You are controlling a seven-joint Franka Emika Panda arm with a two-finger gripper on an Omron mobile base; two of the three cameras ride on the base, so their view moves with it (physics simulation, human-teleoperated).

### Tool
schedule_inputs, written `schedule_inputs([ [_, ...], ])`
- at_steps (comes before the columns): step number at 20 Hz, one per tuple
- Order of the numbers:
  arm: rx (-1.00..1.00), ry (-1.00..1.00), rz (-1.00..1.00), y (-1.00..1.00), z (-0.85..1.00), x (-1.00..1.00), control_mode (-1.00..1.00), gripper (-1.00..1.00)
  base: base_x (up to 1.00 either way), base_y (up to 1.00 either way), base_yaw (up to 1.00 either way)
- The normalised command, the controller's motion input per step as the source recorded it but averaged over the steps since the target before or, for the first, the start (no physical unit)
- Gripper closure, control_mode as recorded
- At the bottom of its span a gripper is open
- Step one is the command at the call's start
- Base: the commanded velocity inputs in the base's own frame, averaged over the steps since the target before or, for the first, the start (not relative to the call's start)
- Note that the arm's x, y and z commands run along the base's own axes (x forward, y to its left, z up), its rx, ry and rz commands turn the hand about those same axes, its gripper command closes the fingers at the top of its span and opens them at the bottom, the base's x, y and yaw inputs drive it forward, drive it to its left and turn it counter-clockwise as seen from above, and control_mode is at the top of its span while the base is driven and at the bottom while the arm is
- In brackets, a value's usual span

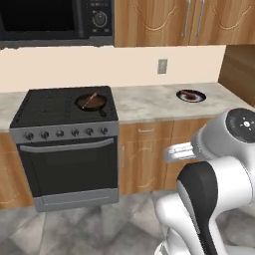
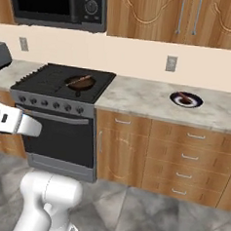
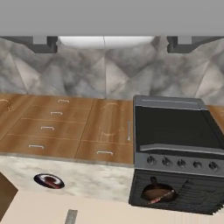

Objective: Place the cold items (carrot and eggplant) from the fridge in one tupperware on the dining counter. Place the warm items (kebab skewer and hot dog) in the stove area in another tupperware.

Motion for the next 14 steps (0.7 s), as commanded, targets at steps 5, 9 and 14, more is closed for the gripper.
schedule_inputs([
  [5, 0.00, 0.00, 0.00, 0.00, 0.00, 0.00, 1.00, -1.00, 0.65, -0.42, 0.00],
  [9, 0.00, 0.00, 0.00, 0.00, 0.00, 0.00, 1.00, -1.00, 0.76, -0.32, 0.00],
  [14, 0.00, 0.00, 0.00, 0.00, 0.00, 0.00, 1.00, -1.00, 0.78, -0.23, 0.00],
])
